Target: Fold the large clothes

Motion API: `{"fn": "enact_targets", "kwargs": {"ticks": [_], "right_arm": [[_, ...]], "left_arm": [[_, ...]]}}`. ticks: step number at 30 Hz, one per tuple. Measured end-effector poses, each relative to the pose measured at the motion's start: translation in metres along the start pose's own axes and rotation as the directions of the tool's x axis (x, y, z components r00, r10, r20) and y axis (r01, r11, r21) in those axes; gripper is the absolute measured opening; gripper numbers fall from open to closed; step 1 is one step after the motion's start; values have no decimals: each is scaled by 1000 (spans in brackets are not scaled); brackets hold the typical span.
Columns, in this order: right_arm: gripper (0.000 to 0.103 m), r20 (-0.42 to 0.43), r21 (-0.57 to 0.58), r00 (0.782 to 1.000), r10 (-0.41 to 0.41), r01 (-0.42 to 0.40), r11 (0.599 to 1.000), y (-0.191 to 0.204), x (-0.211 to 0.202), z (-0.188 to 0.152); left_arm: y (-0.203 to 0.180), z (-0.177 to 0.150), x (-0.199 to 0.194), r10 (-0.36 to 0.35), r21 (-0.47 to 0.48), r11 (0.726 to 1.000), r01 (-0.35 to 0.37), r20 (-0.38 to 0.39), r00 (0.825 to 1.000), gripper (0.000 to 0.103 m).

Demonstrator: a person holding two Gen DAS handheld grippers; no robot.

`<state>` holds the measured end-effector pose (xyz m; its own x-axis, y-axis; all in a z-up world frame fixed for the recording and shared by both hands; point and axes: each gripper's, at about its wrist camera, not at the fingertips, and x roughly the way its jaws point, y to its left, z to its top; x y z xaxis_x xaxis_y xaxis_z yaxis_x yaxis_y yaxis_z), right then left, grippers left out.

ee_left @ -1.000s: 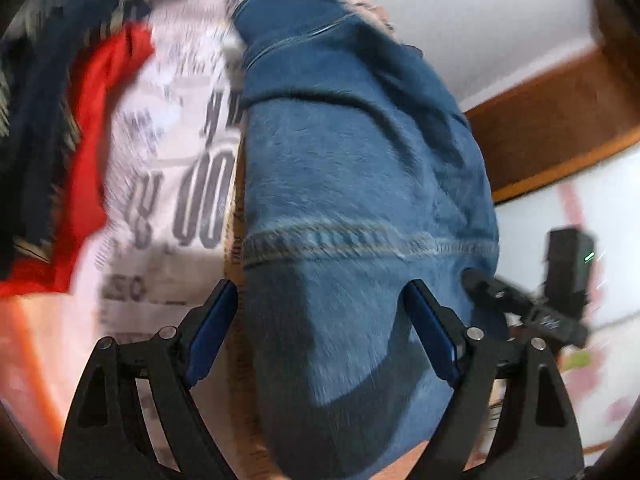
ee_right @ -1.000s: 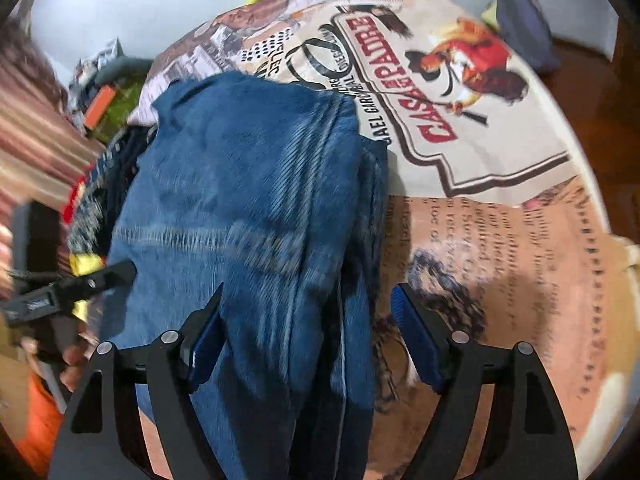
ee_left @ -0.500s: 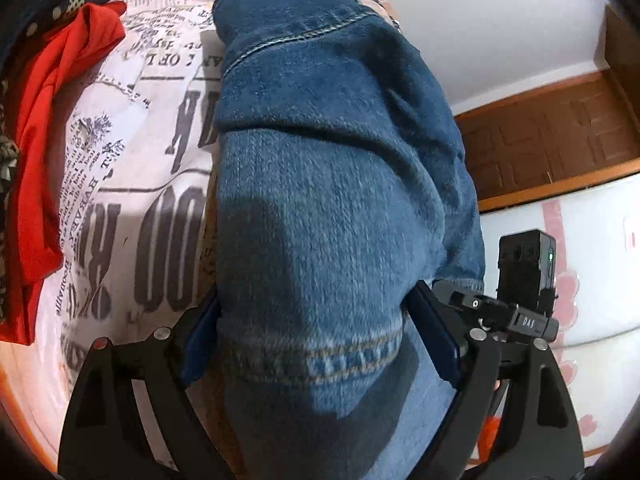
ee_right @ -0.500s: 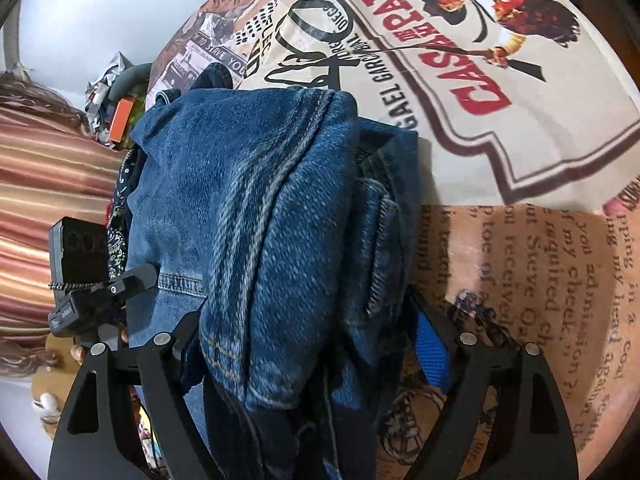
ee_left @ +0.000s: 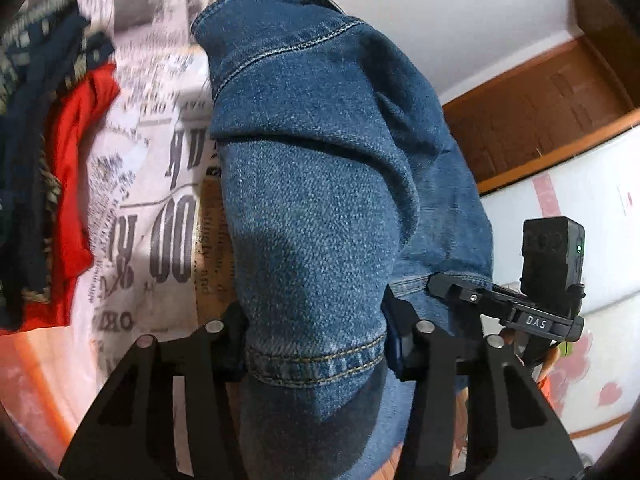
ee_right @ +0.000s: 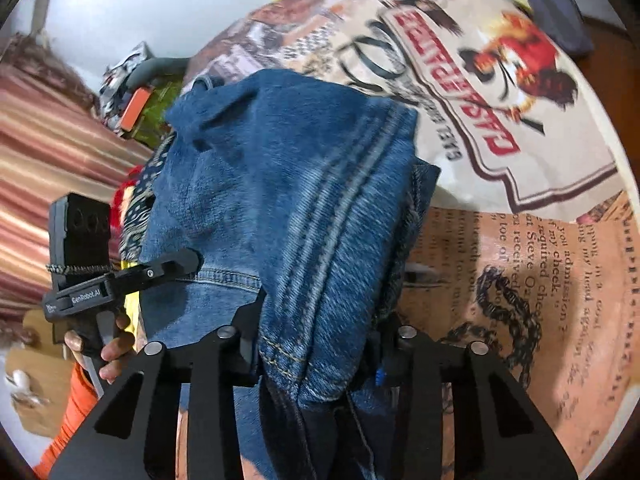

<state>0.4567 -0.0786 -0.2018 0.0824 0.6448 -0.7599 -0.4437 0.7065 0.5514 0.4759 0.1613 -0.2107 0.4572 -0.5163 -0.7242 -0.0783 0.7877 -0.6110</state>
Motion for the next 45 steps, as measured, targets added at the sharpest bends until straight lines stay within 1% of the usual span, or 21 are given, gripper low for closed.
{"fn": "enact_targets", "kwargs": {"ticks": [4,8,10,13,17,20,25,28,31,34,35,37,38,41,43,45], "right_arm": [[34,29,-36,1000,-5,6,999,27,-15,-4],[34,70,-73,997,8,-3,997,61,-31,0],[34,91,-99,996,7,2,995,78,-37,0],[34,124,-150,992,7,12,989,111,-42,4],[34,147,-195,989,24,5,981,145,-36,11],[34,150,-224,988,38,-4,975,170,-23,23],[34,136,-242,987,87,-52,969,200,13,45],[34,111,-236,987,116,-87,968,213,39,57],[34,89,-238,987,135,-111,965,223,62,64],[34,69,-216,986,151,-133,967,229,90,71],[34,59,-197,986,157,-143,970,227,105,76],[34,42,-170,986,162,-152,974,224,121,80],[34,33,-152,987,160,-153,976,221,133,83],[34,28,-126,989,147,-142,982,218,151,91],[34,31,-128,990,139,-134,983,216,157,95],[36,29,-139,991,129,-124,983,216,159,96]], "left_arm": [[-19,-6,-44,-1,58,998,-2,63,998,49],[-26,-8,-82,-15,80,997,5,118,993,49],[-25,-8,-108,-25,84,996,12,155,988,49],[-25,-9,-143,-22,94,996,2,209,978,49],[-10,-10,-181,-13,89,996,-11,265,964,49],[7,-4,-206,8,75,997,-32,302,953,49],[47,12,-244,59,31,997,-74,341,938,49],[76,18,-254,94,1,995,-101,359,929,49],[107,26,-256,128,-40,992,-122,363,923,49],[138,37,-248,160,-86,987,-139,349,923,49],[148,41,-246,167,-94,985,-142,344,924,49],[171,51,-237,189,-127,980,-155,334,924,49],[178,53,-234,196,-135,978,-159,326,925,48],[206,64,-216,223,-176,968,-176,294,929,49],[225,69,-207,197,-204,969,-142,280,940,50],[237,70,-201,171,-202,972,-117,274,946,52]]}}
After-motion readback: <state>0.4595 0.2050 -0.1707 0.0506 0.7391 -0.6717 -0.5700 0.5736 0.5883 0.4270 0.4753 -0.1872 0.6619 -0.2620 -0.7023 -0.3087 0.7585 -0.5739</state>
